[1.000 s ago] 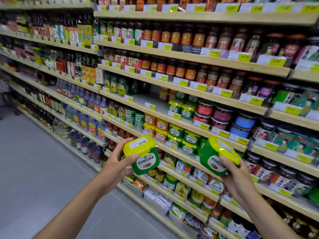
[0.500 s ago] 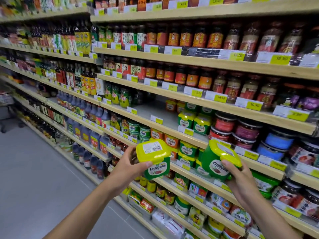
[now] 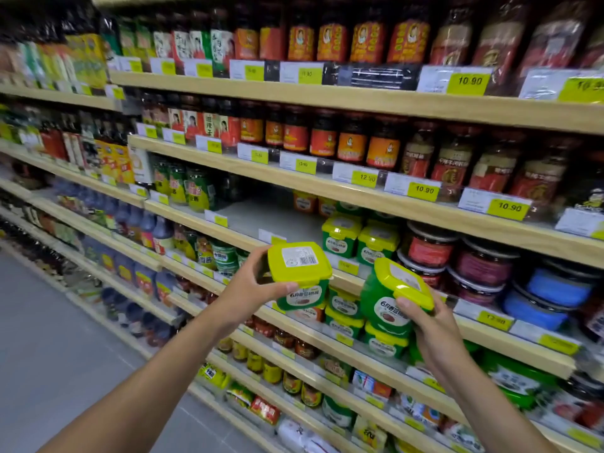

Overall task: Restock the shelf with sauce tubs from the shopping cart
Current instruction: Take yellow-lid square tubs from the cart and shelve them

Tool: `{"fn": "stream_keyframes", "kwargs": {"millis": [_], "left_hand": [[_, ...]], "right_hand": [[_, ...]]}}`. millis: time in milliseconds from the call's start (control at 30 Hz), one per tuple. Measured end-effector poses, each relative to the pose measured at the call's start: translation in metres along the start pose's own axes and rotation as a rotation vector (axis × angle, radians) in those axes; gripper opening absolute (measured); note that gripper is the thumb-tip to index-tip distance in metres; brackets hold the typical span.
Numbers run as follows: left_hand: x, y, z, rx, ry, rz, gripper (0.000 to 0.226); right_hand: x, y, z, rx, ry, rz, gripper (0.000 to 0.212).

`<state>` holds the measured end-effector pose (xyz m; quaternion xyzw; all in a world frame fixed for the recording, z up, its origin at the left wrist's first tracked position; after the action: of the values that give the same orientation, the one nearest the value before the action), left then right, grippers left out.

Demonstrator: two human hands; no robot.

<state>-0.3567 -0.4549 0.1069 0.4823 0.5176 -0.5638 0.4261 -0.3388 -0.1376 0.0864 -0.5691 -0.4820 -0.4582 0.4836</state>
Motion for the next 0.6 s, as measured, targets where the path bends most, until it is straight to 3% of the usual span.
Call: {"fn": "stream_keyframes", "kwargs": {"millis": [267,467,600], "left_hand": [[0.015,-0.109,-0.001,0.135,0.019,-0.046,0.078],[0.019,-0.182,0.002,0.277,0.055,-0.028,0.096],[0.020,-0.216,0.001,0.356,0.063,-0.045,0.105]], "right_hand": [[-0.008,-0.011,-0.003,-0.102,0.044,-0.009,0.101],[-0.014,-0.015,-0.020,-0.221,0.062,0.004,0.072],[-0.017,-0.020,-0.034,-0.277,0.092,0.024,0.067]]}}
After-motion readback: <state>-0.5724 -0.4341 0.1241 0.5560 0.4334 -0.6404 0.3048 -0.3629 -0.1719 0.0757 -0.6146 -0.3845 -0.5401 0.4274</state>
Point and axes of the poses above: each hand's wrist, its own y-axis away from the middle knuckle, its own z-axis out of the back of the hand, x = y × z, the point moved 2 cm from there along -y, towards the middle knuckle, and after that the axes turned 3 degrees about y, right-handed, at the moved point
